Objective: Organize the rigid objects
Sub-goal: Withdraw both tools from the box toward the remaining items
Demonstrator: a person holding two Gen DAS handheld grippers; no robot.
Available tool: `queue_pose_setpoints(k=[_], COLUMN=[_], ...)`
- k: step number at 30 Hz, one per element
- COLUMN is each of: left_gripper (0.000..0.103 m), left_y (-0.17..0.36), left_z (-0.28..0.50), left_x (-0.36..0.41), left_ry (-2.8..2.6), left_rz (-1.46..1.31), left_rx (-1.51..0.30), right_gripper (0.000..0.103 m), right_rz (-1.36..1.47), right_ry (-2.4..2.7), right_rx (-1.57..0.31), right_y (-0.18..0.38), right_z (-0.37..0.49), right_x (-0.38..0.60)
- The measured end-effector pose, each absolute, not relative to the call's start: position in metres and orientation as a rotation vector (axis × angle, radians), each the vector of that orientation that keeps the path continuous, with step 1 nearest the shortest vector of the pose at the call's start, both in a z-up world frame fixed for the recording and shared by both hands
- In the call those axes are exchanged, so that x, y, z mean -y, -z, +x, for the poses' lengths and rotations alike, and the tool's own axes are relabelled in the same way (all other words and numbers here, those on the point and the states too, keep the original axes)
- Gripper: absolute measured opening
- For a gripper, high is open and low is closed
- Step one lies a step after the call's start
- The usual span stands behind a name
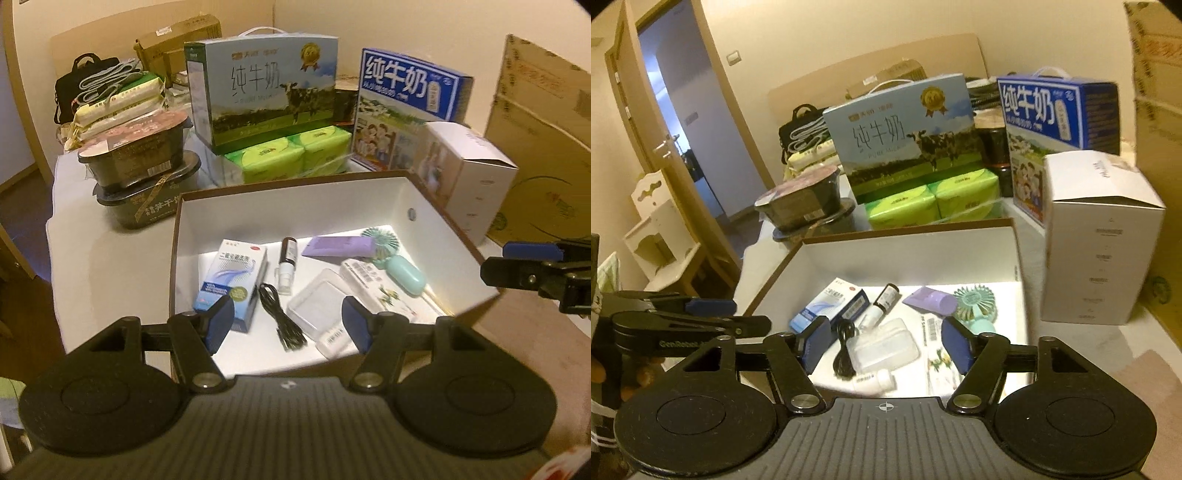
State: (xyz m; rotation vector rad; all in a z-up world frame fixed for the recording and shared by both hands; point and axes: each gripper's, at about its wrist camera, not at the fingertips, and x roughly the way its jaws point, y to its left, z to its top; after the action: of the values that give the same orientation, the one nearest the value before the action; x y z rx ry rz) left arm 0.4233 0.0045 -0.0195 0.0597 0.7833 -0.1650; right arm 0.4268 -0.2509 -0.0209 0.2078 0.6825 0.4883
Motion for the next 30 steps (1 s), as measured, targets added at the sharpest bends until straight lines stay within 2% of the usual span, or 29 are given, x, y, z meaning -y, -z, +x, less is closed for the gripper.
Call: queue_pose_setpoints(k=[16, 30], left_gripper=[0.063, 0.063], left_y=[0.018, 0.042], left_z=[0.339, 0.313], left_x=[0.024, 0.034], left_ry=[0.207, 0.21], left_rz=[0.069, 0.06], left_rx=[-0.768, -0.791], right_gripper=[0.074, 0.074], right_rz=[0.221, 0.224], right_ry=[-0.423, -0.374], right_rx=[-0.707, -0.764], right_y=[0.028, 0.05], right_z=[0.342, 0.299], right_x=[0.285, 0.292])
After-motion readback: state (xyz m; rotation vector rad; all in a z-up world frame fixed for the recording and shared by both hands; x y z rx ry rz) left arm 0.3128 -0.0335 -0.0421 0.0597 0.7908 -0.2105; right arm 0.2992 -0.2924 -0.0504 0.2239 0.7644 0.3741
